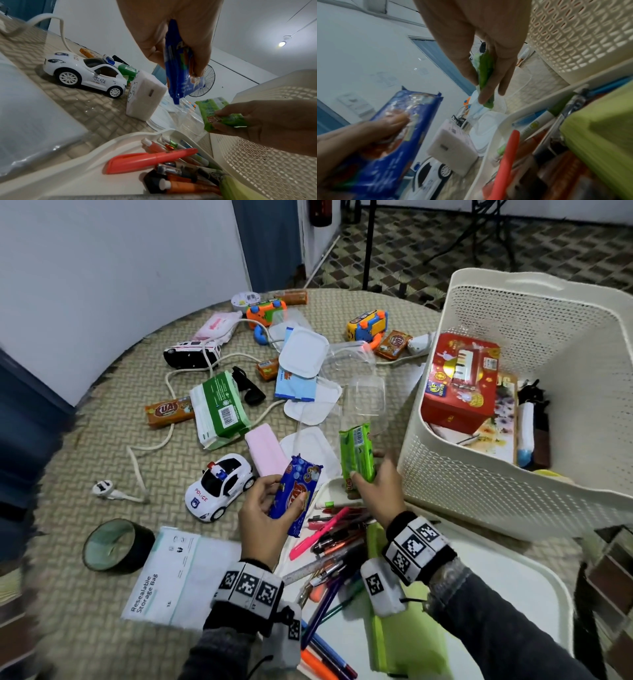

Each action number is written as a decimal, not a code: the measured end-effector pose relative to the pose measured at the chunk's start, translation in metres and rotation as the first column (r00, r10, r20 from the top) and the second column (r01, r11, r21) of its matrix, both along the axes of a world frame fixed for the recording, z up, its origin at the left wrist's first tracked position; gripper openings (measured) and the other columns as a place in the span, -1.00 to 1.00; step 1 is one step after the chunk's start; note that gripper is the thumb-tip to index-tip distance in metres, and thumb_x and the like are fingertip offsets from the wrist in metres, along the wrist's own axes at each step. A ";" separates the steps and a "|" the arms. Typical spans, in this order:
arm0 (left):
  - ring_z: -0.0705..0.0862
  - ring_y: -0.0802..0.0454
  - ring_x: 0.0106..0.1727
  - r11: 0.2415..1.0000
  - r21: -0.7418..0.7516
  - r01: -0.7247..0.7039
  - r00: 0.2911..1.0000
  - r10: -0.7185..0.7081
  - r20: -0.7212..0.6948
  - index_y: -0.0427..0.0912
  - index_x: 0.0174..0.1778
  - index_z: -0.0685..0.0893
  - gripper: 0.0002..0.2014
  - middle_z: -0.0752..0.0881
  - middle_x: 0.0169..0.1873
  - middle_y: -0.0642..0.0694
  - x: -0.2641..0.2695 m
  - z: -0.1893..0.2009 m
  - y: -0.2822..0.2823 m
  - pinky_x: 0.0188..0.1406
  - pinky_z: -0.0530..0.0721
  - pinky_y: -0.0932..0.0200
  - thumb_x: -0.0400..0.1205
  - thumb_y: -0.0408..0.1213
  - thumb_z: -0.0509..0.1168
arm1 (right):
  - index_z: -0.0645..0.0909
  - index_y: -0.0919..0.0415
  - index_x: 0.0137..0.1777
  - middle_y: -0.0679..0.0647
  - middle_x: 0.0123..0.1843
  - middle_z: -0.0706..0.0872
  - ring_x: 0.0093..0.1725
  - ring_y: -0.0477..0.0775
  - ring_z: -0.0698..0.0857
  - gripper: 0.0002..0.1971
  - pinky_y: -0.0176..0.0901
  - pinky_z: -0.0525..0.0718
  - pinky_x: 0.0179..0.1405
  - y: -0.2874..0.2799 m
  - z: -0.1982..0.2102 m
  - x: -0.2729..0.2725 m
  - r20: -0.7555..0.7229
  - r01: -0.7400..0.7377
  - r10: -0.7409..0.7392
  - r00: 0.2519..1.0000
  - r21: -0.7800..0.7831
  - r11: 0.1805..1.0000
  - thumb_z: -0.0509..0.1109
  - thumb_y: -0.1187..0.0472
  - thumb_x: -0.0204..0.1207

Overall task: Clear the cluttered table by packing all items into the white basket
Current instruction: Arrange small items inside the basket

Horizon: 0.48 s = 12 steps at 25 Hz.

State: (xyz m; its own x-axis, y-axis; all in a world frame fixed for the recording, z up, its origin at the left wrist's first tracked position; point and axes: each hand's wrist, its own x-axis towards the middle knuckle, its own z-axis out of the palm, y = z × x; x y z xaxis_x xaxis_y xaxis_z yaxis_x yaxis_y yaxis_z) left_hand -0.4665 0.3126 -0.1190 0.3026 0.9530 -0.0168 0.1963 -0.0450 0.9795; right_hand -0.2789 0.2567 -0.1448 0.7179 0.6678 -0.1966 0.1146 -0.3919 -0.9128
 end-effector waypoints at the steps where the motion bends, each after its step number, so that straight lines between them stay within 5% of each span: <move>1: 0.70 0.32 -0.03 1.000 0.011 -0.001 1.000 0.001 0.002 -0.10 0.04 0.60 -0.65 0.71 -0.02 0.00 -0.001 0.003 -0.005 -0.06 0.71 0.39 0.42 -0.38 0.54 | 0.36 0.04 0.16 0.19 0.09 0.69 -0.02 0.18 0.73 -0.58 0.08 0.74 0.02 -0.007 0.004 -0.005 -0.031 -0.024 0.025 0.999 0.041 0.999 0.51 0.23 0.44; 4: 0.66 0.49 -0.09 1.000 0.031 -0.006 1.000 0.005 0.022 -0.14 0.07 0.61 -0.64 0.68 -0.04 0.11 -0.001 0.010 -0.019 -0.15 0.61 0.56 0.43 -0.42 0.53 | 0.31 -0.35 0.06 0.21 0.20 0.65 0.06 0.29 0.73 -0.50 0.32 0.71 0.06 -0.034 0.017 -0.018 -0.129 -0.085 0.103 0.986 0.136 0.987 0.53 0.12 0.33; 6: 0.69 0.42 -0.08 0.999 0.040 -0.030 0.998 0.028 0.051 -0.18 0.12 0.62 -0.63 0.69 -0.03 0.08 0.000 0.013 -0.031 -0.15 0.64 0.51 0.43 -0.44 0.53 | 0.32 -0.22 0.11 0.22 0.18 0.68 0.03 0.24 0.76 -0.51 0.24 0.73 0.02 -0.057 0.026 -0.021 -0.167 -0.111 0.150 0.974 0.222 0.969 0.46 0.35 0.47; 9: 0.73 0.24 -0.02 0.997 0.065 -0.038 0.997 0.033 0.071 -0.18 0.18 0.63 -0.59 0.72 0.02 0.01 0.005 0.017 -0.052 -0.09 0.71 0.36 0.43 -0.41 0.53 | 0.31 0.06 0.24 0.16 0.08 0.72 -0.16 0.06 0.79 -0.56 -0.09 0.72 -0.34 -0.094 0.042 -0.022 -0.229 -0.138 0.210 0.951 0.294 0.946 0.34 0.50 0.54; 12: 0.70 0.44 -0.15 0.997 0.068 -0.033 0.994 0.026 0.108 -0.16 0.09 0.60 -0.64 0.69 -0.06 0.11 0.013 0.027 -0.076 -0.25 0.63 0.52 0.43 -0.44 0.53 | 0.32 0.19 0.27 0.18 0.04 0.74 -0.32 0.03 0.77 -0.60 -0.12 0.67 -0.57 -0.124 0.053 -0.023 -0.296 -0.084 0.191 0.936 0.339 0.937 0.36 0.48 0.54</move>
